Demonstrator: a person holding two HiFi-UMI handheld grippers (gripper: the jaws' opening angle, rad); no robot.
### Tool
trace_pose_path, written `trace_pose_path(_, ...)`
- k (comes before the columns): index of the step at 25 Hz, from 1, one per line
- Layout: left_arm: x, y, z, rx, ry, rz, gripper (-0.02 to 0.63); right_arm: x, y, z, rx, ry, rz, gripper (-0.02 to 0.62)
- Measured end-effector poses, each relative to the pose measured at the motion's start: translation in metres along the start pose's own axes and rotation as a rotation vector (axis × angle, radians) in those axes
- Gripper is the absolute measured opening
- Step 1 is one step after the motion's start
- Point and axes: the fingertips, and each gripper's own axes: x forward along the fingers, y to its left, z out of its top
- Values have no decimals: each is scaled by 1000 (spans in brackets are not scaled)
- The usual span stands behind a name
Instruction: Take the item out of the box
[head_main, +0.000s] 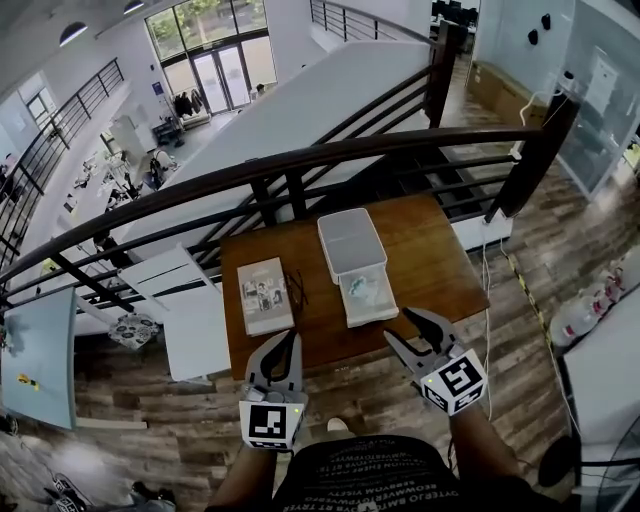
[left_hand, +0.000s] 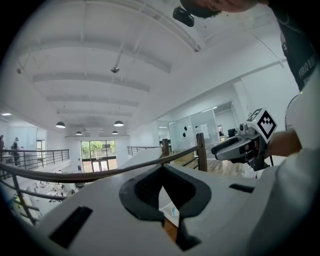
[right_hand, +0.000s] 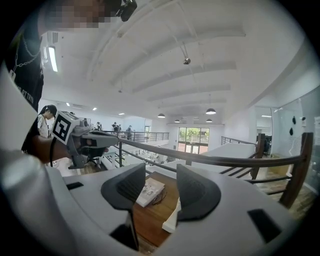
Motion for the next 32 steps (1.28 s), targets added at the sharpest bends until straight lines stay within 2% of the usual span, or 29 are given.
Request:
trace_pose_path(13,0,18,-17,-33,11,-34,5,17,11,-7,11,31,-27,193)
trace_pose_path(21,6,23,-26,-32,36,-10,5,29,2,-17,21,52,1,193)
trace_pose_path(32,61,33,-29,-13,55,33,5,78,-47,-32,45,66,68,193)
